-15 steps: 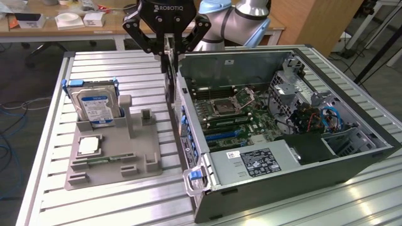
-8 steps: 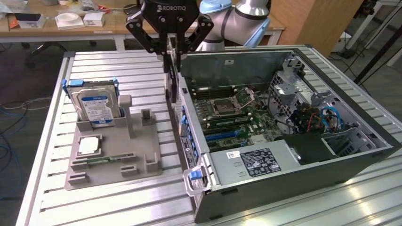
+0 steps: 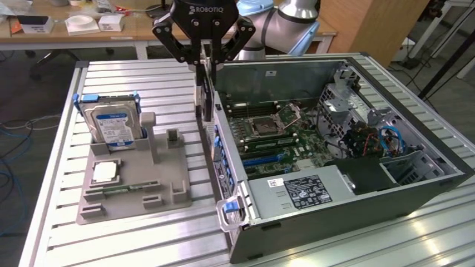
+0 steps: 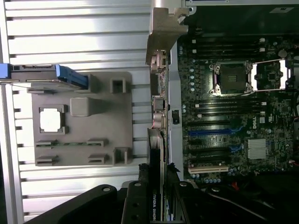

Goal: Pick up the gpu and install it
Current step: 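Pick up the gpu and move the gpu toward the slot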

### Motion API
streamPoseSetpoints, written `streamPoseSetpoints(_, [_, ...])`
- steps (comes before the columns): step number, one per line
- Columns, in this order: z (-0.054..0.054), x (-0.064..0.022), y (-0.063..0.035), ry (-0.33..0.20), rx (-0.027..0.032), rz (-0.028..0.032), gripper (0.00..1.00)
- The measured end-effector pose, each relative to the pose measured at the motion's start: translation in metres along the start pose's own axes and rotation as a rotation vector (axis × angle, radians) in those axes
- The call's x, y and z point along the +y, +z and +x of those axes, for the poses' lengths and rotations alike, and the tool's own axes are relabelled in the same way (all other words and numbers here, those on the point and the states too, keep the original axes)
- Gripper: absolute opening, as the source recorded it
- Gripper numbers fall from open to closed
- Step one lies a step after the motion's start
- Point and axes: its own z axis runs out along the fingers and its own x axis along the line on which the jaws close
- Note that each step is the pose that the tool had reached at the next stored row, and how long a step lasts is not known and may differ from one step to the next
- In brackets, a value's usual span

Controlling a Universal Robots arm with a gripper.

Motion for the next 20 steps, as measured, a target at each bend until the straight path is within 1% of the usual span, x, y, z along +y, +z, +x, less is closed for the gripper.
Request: streamPoseSetpoints(20, [-0.0098, 0.0007, 0.0003, 0.000, 0.0000, 0.0000, 0.26])
